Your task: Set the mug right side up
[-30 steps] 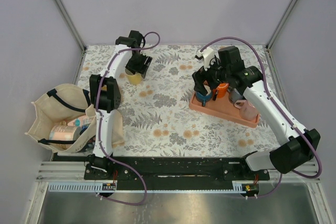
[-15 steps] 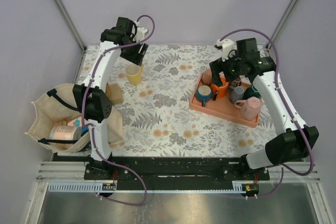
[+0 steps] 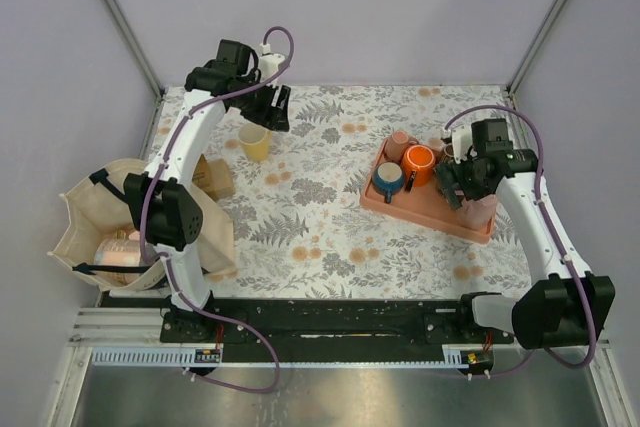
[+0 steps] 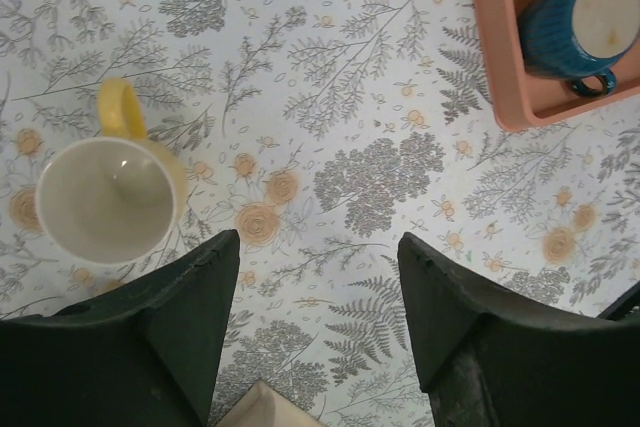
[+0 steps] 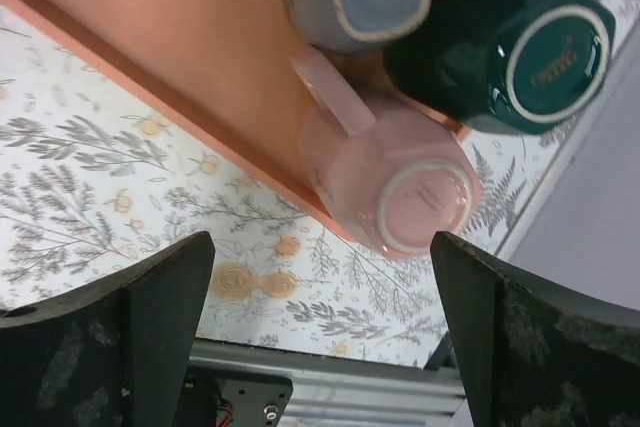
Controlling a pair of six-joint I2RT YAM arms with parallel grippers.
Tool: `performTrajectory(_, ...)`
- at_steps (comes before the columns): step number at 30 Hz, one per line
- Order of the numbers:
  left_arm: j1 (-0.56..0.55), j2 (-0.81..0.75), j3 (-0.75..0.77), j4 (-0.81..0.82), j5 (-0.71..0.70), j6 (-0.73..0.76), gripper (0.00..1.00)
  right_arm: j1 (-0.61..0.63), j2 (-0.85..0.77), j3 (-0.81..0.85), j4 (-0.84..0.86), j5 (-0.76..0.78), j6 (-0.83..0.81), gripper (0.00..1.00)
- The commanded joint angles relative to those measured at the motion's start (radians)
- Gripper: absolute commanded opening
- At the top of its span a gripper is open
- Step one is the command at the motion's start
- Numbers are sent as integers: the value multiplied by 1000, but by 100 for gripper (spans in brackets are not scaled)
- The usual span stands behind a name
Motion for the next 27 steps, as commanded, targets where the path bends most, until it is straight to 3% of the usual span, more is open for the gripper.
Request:
performTrajectory(1, -17, -42, 1, 49, 109, -37, 68, -39, -20, -15, 69, 155, 44, 100)
performTrajectory(7, -28, -65, -15, 40, 215, -28, 67, -114, 66, 33, 99, 205, 42, 99)
performTrajectory(13, -40, -97, -30, 49, 324, 0, 67, -164, 149, 63, 99, 140, 39, 99)
performTrajectory(23, -100, -146, -119, 138, 347, 49, 66, -165, 212, 66, 39, -15, 73, 94)
performTrajectory(27, -132, -165, -157, 177, 338, 75, 66, -165, 215, 41, 22, -87, 83, 87)
